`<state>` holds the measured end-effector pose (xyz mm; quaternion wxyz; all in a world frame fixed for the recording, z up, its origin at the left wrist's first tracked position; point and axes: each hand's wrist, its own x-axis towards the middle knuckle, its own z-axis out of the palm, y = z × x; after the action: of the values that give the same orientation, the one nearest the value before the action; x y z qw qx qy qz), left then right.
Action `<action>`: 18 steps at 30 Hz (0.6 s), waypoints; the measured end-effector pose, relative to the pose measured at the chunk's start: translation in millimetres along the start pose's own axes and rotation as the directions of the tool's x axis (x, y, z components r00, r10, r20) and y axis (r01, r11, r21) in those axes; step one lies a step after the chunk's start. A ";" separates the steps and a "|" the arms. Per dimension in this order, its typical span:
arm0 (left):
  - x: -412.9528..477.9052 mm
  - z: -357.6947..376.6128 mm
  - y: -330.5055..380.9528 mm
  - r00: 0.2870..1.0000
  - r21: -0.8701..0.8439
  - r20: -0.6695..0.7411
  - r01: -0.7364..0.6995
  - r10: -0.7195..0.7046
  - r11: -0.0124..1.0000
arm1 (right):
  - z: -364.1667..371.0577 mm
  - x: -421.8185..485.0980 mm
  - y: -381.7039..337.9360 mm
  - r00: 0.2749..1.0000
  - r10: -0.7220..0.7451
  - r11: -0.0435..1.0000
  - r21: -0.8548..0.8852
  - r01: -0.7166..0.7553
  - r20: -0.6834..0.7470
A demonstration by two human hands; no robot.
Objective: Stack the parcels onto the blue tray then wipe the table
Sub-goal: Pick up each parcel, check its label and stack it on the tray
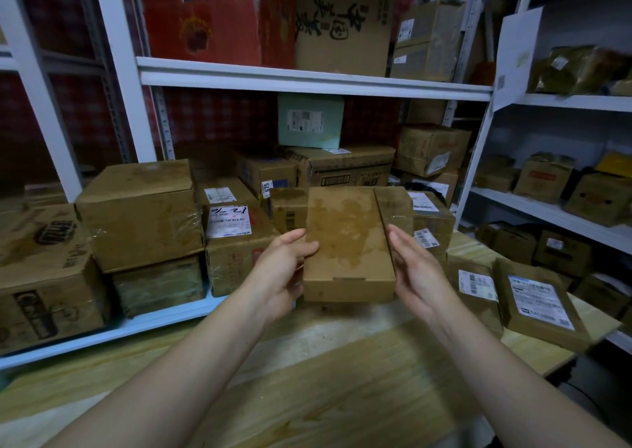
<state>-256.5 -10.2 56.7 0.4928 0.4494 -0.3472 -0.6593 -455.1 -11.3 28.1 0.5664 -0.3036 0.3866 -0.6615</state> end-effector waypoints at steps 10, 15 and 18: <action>-1.7 0.0 -2.0 0.999 0.145 0.020 -0.048 0.046 0.988 | 7.8 -5.6 -1.1 0.985 0.123 0.991 0.046 -0.129 0.122; -12.7 7.4 3.0 0.995 0.261 0.063 -0.096 0.082 0.961 | 11.3 -2.4 3.3 0.990 0.047 0.999 -0.028 -0.043 0.132; -15.7 13.0 4.7 0.988 0.327 0.099 -0.142 0.116 0.934 | 13.8 -2.4 6.8 0.987 0.017 0.998 -0.056 -0.008 0.160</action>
<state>-265.3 3.8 69.5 0.4380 0.4764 -0.5013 -0.5743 -439.6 -11.6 29.5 0.5911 -0.3691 0.3598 -0.6204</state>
